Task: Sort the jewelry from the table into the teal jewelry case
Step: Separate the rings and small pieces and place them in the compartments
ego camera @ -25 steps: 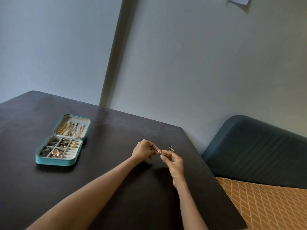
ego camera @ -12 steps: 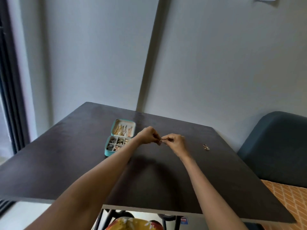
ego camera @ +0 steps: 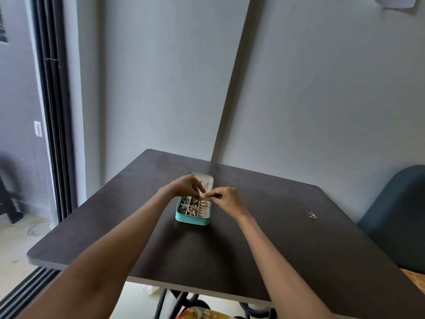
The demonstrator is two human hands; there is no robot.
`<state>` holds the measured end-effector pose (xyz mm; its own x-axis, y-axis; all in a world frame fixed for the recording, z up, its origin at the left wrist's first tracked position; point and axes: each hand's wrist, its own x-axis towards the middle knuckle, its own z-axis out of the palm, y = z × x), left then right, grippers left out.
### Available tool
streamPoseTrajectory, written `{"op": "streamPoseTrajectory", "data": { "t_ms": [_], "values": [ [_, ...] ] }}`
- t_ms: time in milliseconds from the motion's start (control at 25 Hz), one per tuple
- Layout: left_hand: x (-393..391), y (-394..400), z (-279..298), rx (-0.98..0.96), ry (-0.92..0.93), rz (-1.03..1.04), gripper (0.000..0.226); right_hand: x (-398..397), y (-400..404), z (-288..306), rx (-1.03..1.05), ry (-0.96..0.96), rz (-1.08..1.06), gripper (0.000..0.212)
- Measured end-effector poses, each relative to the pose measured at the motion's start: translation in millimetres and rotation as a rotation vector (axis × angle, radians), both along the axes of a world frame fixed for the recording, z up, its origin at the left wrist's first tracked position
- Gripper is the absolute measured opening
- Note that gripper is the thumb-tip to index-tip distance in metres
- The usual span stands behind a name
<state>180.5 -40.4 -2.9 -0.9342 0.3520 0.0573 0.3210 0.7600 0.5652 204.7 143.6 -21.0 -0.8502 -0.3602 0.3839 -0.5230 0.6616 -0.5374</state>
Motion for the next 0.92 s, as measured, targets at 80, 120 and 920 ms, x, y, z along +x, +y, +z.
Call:
{"op": "streamPoseTrajectory", "data": {
  "t_ms": [80,120,920],
  "values": [
    [-0.8,-2.1,-5.1,-0.011,0.013,0.08,0.048,1.5,-1.4,-6.9,0.044,-0.015,-0.011,0.02],
    [-1.4,-0.4,-8.4,-0.025,0.029,0.096,0.054,2.6,-0.9,-10.1,0.069,-0.023,-0.016,0.021],
    [9.4,15.8,-12.2,-0.309,0.112,0.185,0.068,16.6,-0.5,-22.5,0.17,-0.014,0.01,0.027]
  ]
}}
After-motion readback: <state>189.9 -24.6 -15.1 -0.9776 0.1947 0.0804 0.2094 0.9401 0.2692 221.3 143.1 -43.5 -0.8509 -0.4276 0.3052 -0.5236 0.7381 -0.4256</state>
